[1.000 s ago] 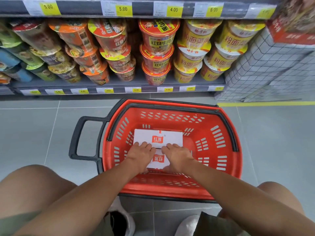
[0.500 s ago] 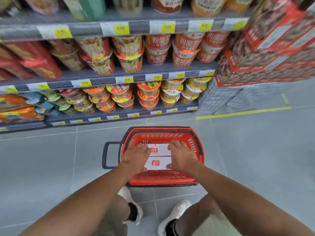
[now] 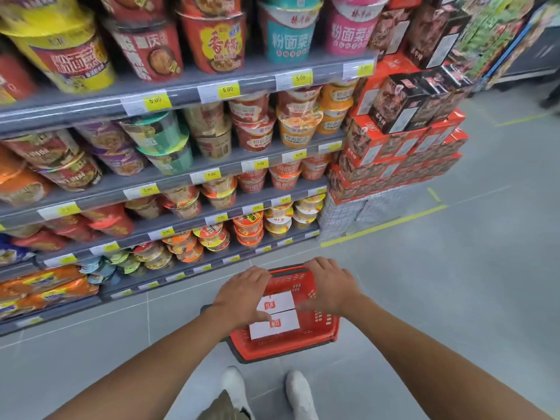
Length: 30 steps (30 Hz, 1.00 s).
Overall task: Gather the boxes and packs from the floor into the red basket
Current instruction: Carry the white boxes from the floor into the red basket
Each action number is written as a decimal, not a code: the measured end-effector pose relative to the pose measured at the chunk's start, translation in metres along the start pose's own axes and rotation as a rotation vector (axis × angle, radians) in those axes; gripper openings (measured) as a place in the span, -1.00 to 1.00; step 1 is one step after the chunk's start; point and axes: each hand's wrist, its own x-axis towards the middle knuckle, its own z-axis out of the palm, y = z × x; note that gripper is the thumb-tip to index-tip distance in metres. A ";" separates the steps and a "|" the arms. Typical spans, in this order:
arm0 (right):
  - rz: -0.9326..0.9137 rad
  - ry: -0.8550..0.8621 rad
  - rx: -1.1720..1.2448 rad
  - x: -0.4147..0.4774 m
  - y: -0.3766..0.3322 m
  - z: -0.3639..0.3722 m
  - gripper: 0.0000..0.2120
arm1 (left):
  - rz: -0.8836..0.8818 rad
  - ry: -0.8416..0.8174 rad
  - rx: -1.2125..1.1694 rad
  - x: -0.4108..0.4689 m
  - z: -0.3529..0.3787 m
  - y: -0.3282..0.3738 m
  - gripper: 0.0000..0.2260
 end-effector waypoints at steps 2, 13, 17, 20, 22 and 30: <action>-0.009 0.016 0.016 -0.009 0.000 -0.014 0.04 | -0.002 0.003 0.004 -0.006 -0.010 0.004 -0.04; -0.298 -0.039 -0.113 -0.005 -0.051 -0.050 0.22 | -0.427 0.188 -0.149 -0.096 -0.032 0.010 -0.01; -0.512 -0.075 -0.186 -0.001 -0.117 -0.049 0.23 | -0.635 0.260 -0.226 -0.171 -0.024 0.003 -0.02; -0.659 -0.111 -0.245 -0.005 -0.180 -0.041 0.20 | -0.789 0.324 -0.245 -0.233 -0.014 -0.002 -0.05; -0.782 -0.133 -0.295 -0.012 -0.233 -0.029 0.18 | -0.920 0.356 -0.285 -0.283 -0.006 -0.006 -0.05; -1.151 -0.197 -0.377 -0.081 -0.425 0.038 0.15 | -1.350 0.447 -0.350 -0.473 0.042 -0.008 -0.03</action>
